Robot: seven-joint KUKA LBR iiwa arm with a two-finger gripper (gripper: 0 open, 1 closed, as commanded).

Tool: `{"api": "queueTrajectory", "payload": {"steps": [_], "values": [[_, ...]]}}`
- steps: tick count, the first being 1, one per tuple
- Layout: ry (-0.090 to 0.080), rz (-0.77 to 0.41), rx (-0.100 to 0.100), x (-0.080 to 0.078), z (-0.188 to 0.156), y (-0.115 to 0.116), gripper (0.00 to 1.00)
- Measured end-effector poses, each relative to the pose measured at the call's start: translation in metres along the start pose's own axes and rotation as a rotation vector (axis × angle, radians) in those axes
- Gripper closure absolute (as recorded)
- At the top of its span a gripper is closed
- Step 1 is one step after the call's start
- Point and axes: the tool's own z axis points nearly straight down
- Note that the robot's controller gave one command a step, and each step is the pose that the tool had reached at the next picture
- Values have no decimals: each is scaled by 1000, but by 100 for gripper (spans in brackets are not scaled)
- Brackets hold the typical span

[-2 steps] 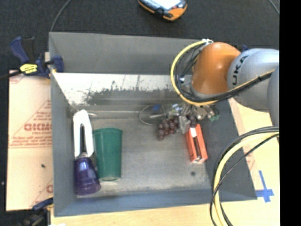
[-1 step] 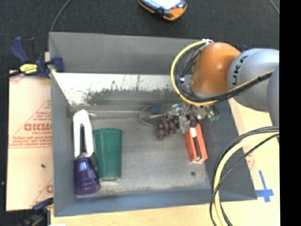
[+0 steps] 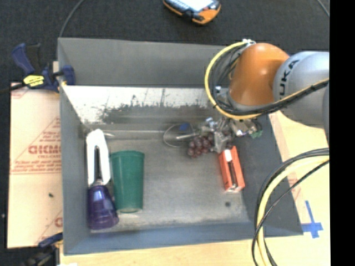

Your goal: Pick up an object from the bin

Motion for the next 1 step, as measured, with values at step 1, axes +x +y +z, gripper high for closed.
{"api": "queueTrajectory", "payload": {"steps": [1], "values": [[0, 0, 1, 0, -30, 0, 100]]}}
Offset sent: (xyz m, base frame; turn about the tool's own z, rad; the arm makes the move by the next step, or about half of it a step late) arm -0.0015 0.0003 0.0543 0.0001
